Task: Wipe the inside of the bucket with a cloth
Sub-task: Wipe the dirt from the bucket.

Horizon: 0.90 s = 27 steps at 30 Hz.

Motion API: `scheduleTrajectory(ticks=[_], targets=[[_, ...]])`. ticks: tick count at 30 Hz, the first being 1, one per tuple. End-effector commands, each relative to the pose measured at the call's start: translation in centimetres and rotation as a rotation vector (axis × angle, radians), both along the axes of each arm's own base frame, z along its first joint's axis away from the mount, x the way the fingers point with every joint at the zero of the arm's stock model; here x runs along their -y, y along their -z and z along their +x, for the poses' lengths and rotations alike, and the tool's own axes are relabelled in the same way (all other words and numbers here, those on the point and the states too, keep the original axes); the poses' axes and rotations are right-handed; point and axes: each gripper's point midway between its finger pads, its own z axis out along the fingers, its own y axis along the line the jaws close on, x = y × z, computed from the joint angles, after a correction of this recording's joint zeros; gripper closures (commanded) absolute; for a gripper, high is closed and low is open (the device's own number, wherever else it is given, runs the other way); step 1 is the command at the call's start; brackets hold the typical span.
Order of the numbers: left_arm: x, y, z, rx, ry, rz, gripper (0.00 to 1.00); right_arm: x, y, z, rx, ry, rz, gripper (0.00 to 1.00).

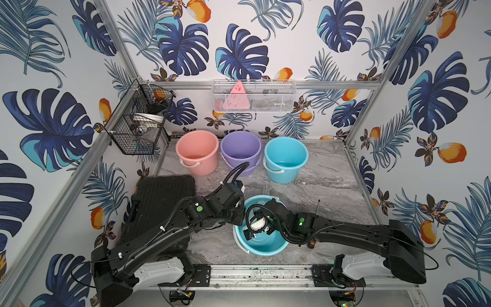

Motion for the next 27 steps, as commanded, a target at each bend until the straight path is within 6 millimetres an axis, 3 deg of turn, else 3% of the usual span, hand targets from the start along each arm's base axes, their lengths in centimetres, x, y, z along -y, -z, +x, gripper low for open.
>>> scheduleTrajectory(ticks=[1, 7, 12, 18, 25, 27], targets=[[0.6, -0.3, 0.4, 0.015, -0.001, -0.026, 1.00, 2.4, -1.0, -1.0, -0.057, 0.032, -0.085, 1.00], [0.5, -0.3, 0.4, 0.014, -0.001, -0.025, 1.00, 5.1, -4.0, -1.9, -0.105, 0.068, -0.169, 1.00], [0.6, -0.4, 0.4, 0.014, 0.000, -0.027, 1.00, 6.6, -4.9, -2.1, -0.133, 0.114, -0.246, 1.00], [0.8, -0.5, 0.4, 0.013, 0.003, -0.028, 1.00, 6.7, -2.9, -1.5, -0.138, 0.143, -0.329, 1.00], [0.8, -0.6, 0.4, 0.015, 0.003, -0.026, 1.00, 4.9, 0.5, -1.2, -0.179, 0.130, -0.338, 1.00], [0.8, -0.6, 0.4, 0.016, 0.004, -0.025, 1.00, 4.9, 2.6, -1.4, -0.208, 0.125, -0.357, 1.00]])
